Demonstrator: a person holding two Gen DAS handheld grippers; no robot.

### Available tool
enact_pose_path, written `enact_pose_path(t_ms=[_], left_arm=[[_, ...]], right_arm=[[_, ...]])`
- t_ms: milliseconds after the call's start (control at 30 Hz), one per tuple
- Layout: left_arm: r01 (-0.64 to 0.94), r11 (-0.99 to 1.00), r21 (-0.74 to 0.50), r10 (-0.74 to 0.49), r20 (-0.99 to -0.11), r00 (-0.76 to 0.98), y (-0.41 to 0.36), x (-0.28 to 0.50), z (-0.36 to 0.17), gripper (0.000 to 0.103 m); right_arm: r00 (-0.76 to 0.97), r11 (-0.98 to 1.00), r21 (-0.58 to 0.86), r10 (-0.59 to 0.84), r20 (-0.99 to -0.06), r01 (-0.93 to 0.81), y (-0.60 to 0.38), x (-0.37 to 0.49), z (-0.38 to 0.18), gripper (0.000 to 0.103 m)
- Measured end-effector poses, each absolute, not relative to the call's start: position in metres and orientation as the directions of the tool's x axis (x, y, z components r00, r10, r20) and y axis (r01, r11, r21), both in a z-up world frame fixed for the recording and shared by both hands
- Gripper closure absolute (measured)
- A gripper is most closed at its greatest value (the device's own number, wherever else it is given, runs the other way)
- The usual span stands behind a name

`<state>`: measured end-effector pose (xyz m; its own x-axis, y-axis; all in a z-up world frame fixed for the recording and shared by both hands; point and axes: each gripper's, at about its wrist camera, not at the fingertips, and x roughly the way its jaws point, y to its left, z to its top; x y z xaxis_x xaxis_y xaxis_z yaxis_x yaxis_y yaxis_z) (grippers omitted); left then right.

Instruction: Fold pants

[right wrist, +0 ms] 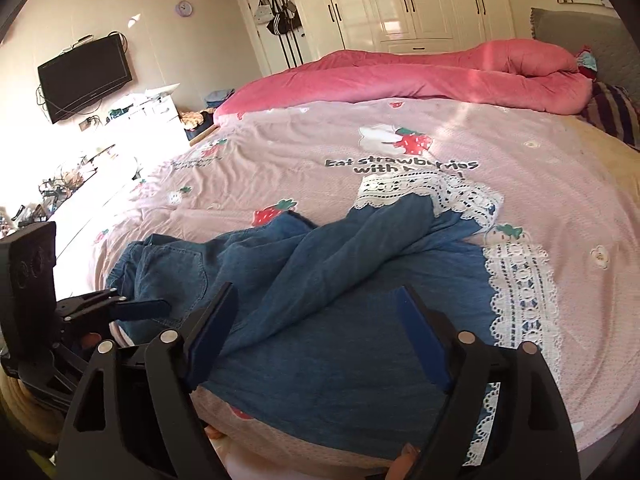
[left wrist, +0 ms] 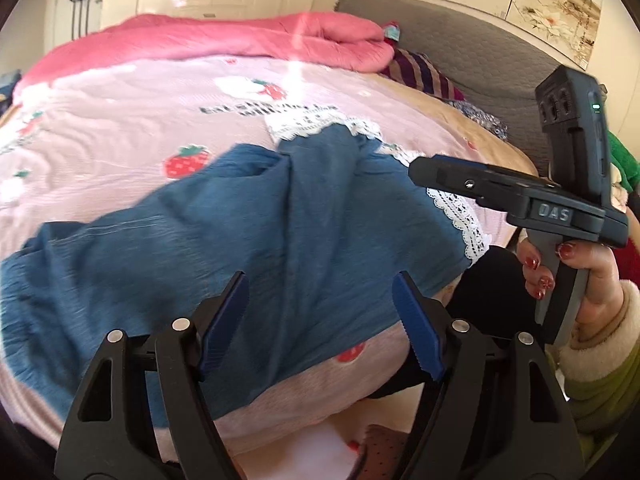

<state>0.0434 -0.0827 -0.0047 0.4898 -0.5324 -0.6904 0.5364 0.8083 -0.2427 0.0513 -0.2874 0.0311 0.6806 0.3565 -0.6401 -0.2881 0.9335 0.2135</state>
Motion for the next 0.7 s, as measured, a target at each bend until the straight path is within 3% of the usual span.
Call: enact_pose_path(t_ms=[300, 400, 500, 533, 700], left_arm=[[0.516, 0.798, -0.312, -0.550, -0.727, 0.411, -0.112, 0.086, -0.029, 0.061], [0.489, 0.799, -0.350, -0.557, -0.738, 0.381, -0.115, 0.104, -0.035, 0.075], [0.481, 0.800, -0.358, -0.557, -0.741, 0.374, -0.120, 0.117, -0.040, 0.079], [0.480, 0.801, -0.357, -0.557, -0.739, 0.380, -0.121, 0.121, -0.040, 0.085], [0.473, 0.788, -0.396, -0.587, -0.714, 0.381, -0.120, 0.127, -0.045, 0.098]], right_arm=[[0.666, 0.936, 0.189, 0.345, -0.661, -0.297, -0.284, 0.077, 0.029, 0.020], [0.663, 0.940, 0.136, 0.319, -0.678, -0.313, -0.278, 0.096, 0.031, 0.020], [0.647, 0.935, 0.082, 0.300, -0.701, -0.345, -0.268, 0.127, 0.036, 0.020], [0.643, 0.934, 0.065, 0.291, -0.708, -0.352, -0.265, 0.135, 0.036, 0.020], [0.577, 0.905, -0.049, 0.227, -0.785, -0.422, -0.238, 0.202, 0.029, 0.019]])
